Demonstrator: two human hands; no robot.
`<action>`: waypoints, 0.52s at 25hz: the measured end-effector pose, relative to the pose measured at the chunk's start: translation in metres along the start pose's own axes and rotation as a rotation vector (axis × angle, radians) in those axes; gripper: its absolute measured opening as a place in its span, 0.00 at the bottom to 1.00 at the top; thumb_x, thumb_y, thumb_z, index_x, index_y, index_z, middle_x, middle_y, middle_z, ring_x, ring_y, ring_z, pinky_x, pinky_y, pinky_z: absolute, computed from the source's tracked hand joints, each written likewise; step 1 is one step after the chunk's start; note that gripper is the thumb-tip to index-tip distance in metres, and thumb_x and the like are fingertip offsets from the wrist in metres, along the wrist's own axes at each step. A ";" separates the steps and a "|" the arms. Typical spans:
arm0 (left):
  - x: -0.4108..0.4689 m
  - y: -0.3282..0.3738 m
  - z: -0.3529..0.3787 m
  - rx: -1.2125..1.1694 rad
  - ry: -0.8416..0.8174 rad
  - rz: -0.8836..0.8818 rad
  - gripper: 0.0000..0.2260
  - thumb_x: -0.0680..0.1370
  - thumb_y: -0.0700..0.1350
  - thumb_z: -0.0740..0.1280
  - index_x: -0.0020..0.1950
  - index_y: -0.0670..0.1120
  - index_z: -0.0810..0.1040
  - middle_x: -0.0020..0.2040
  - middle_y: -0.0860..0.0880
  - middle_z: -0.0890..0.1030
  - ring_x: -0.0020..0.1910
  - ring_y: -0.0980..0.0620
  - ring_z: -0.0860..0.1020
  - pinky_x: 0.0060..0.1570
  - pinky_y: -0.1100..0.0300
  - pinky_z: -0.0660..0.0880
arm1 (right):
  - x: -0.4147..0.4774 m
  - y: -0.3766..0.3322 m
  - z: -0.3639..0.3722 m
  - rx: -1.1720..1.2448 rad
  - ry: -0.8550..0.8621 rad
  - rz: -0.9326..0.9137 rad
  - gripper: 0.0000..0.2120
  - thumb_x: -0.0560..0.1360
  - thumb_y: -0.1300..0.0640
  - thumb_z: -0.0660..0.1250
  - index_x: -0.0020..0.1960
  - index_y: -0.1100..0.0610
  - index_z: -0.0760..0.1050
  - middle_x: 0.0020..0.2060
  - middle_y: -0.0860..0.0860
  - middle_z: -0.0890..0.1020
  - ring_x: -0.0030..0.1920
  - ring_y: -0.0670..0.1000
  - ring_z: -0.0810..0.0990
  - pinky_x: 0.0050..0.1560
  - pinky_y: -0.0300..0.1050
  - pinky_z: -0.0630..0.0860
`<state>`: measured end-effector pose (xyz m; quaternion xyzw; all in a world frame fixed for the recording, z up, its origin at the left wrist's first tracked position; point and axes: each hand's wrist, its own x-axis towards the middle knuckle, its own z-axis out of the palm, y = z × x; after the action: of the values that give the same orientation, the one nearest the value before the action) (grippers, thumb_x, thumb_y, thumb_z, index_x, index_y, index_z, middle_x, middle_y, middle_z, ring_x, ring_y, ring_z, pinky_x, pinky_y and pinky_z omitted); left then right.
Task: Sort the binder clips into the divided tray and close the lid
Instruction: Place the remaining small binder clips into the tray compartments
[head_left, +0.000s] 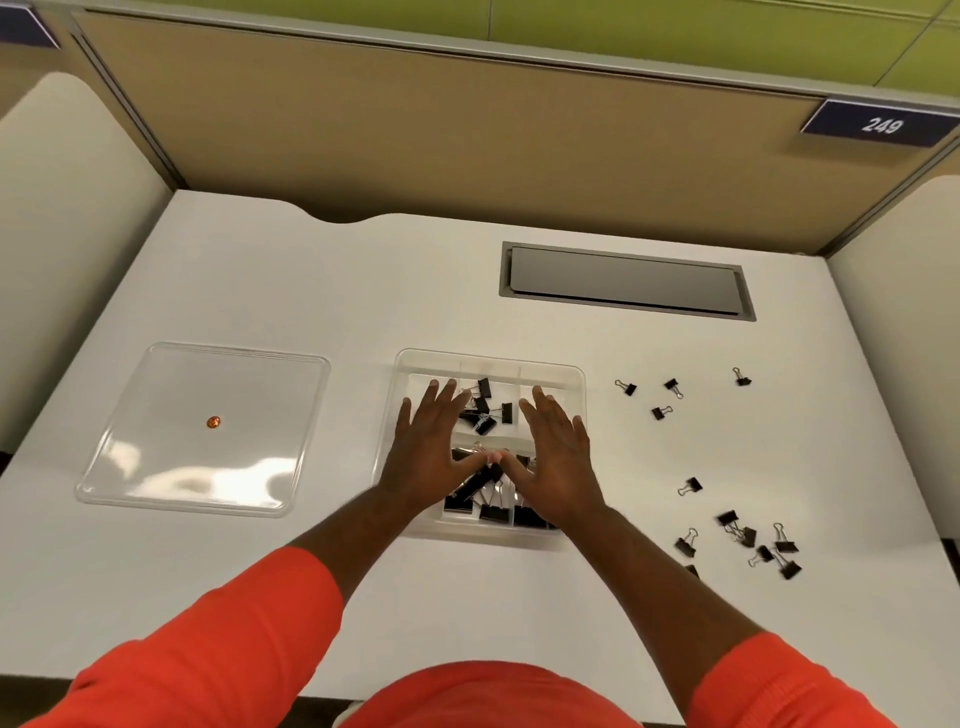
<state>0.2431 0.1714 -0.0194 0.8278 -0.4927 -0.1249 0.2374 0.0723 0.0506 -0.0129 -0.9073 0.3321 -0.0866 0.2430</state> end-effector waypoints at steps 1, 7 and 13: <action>-0.003 0.004 0.000 0.000 0.002 0.009 0.43 0.70 0.76 0.57 0.79 0.53 0.57 0.80 0.53 0.56 0.79 0.55 0.46 0.77 0.44 0.47 | -0.007 0.002 -0.002 -0.009 0.002 0.007 0.37 0.78 0.33 0.60 0.80 0.50 0.57 0.82 0.47 0.52 0.81 0.46 0.47 0.79 0.55 0.44; -0.027 0.041 0.017 0.004 -0.024 0.089 0.42 0.72 0.73 0.63 0.78 0.52 0.58 0.80 0.53 0.56 0.79 0.56 0.47 0.77 0.43 0.47 | -0.059 0.019 -0.018 0.003 0.071 0.057 0.35 0.79 0.34 0.60 0.79 0.50 0.59 0.81 0.47 0.54 0.80 0.45 0.47 0.79 0.58 0.47; -0.039 0.085 0.039 0.037 -0.039 0.153 0.39 0.73 0.71 0.63 0.78 0.52 0.60 0.79 0.52 0.58 0.79 0.54 0.48 0.77 0.45 0.47 | -0.101 0.051 -0.036 0.034 0.157 0.079 0.35 0.78 0.32 0.59 0.77 0.51 0.64 0.80 0.48 0.60 0.80 0.45 0.53 0.78 0.58 0.52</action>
<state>0.1424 0.1608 -0.0103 0.7894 -0.5612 -0.1136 0.2212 -0.0447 0.0683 -0.0067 -0.8795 0.3843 -0.1534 0.2349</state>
